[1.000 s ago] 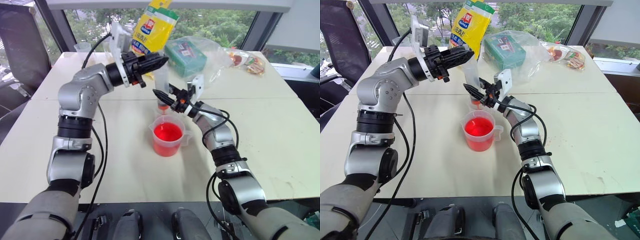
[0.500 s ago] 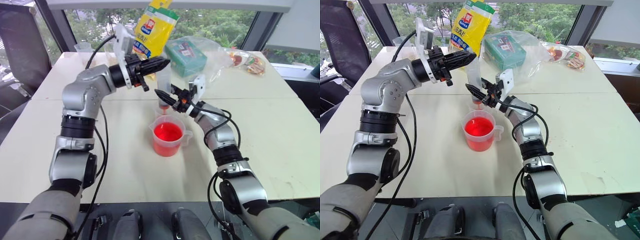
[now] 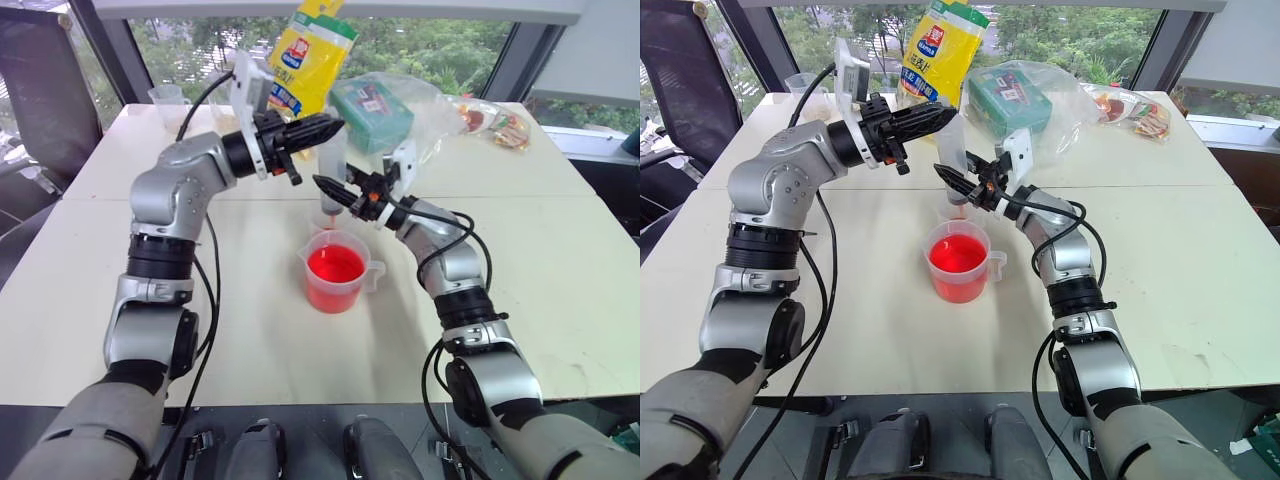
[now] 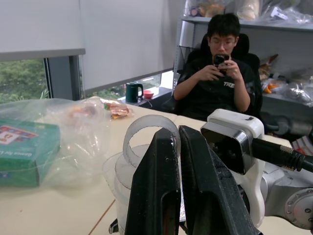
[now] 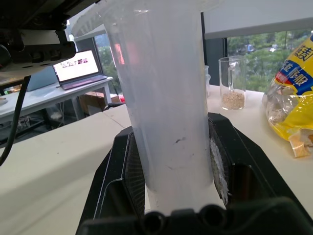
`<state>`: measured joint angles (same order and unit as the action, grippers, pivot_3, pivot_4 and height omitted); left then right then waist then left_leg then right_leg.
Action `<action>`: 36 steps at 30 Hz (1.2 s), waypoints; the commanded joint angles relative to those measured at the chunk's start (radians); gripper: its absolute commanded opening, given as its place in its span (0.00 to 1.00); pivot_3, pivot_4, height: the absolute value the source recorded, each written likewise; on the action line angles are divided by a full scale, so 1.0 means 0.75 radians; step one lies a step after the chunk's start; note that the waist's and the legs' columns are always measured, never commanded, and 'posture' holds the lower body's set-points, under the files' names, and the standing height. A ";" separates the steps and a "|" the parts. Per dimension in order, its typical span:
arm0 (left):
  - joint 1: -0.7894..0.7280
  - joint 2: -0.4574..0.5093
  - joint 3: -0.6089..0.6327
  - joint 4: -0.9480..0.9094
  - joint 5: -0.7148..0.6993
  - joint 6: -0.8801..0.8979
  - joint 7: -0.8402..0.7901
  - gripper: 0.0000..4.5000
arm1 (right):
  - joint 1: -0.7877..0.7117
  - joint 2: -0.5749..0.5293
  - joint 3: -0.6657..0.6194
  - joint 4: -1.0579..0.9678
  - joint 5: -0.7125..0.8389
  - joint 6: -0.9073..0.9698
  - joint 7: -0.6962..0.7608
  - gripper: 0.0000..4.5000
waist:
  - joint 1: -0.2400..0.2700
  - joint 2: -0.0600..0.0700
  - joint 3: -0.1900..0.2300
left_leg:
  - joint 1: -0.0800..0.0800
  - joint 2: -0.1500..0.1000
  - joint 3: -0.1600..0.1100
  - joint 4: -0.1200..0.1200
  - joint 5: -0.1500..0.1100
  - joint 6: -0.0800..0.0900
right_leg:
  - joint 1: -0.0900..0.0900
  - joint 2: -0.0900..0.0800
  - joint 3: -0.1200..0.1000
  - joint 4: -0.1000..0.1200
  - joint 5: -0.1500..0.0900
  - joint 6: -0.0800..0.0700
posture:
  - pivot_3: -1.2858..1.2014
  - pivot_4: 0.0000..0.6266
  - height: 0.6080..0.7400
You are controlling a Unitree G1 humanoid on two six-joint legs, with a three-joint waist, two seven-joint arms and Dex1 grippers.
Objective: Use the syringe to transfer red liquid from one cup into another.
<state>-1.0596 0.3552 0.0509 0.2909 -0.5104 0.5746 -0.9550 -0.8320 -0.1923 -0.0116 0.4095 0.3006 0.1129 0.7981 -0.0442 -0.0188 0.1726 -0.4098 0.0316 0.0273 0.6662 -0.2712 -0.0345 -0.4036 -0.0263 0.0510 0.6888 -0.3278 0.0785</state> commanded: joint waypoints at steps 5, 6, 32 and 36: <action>0.042 -0.020 -0.064 0.007 0.034 0.011 -0.021 0.01 | -0.050 0.012 -0.061 -0.188 0.099 0.051 -0.020 0.32 | 0.000 0.000 0.000 | 0.000 0.000 0.000 0.000 -0.001 0.001 | 0.000 0.000 0.000 0.000 0.000 0.000 | 0.52 0.24 1.00; 0.041 -0.018 -0.060 0.008 0.036 0.008 -0.019 0.01 | -0.047 0.011 -0.062 -0.192 0.103 0.068 -0.019 0.32 | 0.000 0.000 0.000 | 0.000 0.000 0.000 0.000 -0.001 0.001 | 0.000 0.000 0.000 0.000 0.000 0.000 | 0.52 0.24 1.00; 0.330 0.329 0.182 -0.477 -0.155 0.238 0.098 0.99 | -0.131 -0.070 -0.140 -0.263 0.236 0.484 -0.152 0.32 | 0.002 0.000 0.000 | -0.001 0.000 0.000 -0.001 -0.001 0.001 | -0.001 -0.001 0.000 0.000 0.000 0.000 | 0.52 0.24 1.00; 0.410 0.312 0.183 -0.550 -0.170 0.240 0.144 0.99 | -0.289 -0.194 -0.241 -0.287 0.313 0.903 -0.357 0.32 | 0.003 0.000 0.000 | -0.001 0.000 -0.001 -0.001 -0.001 0.001 | -0.001 -0.002 0.000 0.001 0.000 0.000 | 0.52 0.24 1.00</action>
<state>-0.7522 0.5857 0.1706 -0.0724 -0.6215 0.7586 -0.8621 -0.9996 -0.3100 -0.1423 0.2435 0.4901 0.6740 0.5871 -0.0422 -0.0186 0.1727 -0.4104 0.0318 0.0269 0.6654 -0.2717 -0.0337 -0.4047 -0.0276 0.0508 0.6892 -0.3278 0.0784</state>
